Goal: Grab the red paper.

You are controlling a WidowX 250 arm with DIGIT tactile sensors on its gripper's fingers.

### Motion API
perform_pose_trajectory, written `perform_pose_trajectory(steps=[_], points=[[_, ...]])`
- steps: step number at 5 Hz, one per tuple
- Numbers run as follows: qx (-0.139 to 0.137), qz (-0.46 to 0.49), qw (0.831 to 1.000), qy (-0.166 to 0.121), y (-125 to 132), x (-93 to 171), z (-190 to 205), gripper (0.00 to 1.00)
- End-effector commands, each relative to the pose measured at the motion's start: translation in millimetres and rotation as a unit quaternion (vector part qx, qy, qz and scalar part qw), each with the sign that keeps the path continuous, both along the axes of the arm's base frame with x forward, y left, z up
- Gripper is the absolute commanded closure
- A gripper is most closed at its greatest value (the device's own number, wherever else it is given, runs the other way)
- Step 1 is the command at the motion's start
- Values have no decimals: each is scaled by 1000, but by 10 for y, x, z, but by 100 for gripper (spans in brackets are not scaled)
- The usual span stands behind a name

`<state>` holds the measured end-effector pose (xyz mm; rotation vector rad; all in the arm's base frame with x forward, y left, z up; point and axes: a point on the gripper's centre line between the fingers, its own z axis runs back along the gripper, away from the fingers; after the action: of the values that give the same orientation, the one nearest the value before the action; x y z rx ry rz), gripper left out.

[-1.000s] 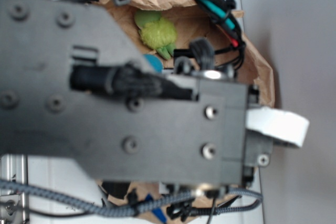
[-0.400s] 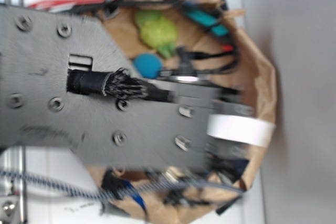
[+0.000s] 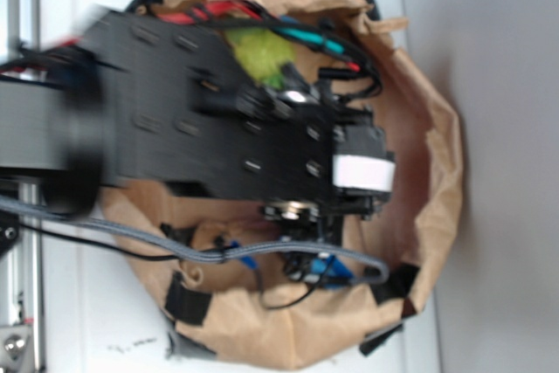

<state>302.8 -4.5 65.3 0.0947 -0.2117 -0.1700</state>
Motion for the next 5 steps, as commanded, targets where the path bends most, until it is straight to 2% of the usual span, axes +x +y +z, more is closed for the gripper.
perform_pose_trajectory(steps=[1, 2, 3, 4, 5], points=[[33, -5, 999, -4, -181, 248, -126, 0], [72, -26, 997, 11, -212, 276, -394, 0], [87, -16, 996, -10, -191, 243, -438, 100], [57, -19, 998, -23, -178, 185, -249, 100], [36, -16, 999, -21, -162, 142, -75, 100]])
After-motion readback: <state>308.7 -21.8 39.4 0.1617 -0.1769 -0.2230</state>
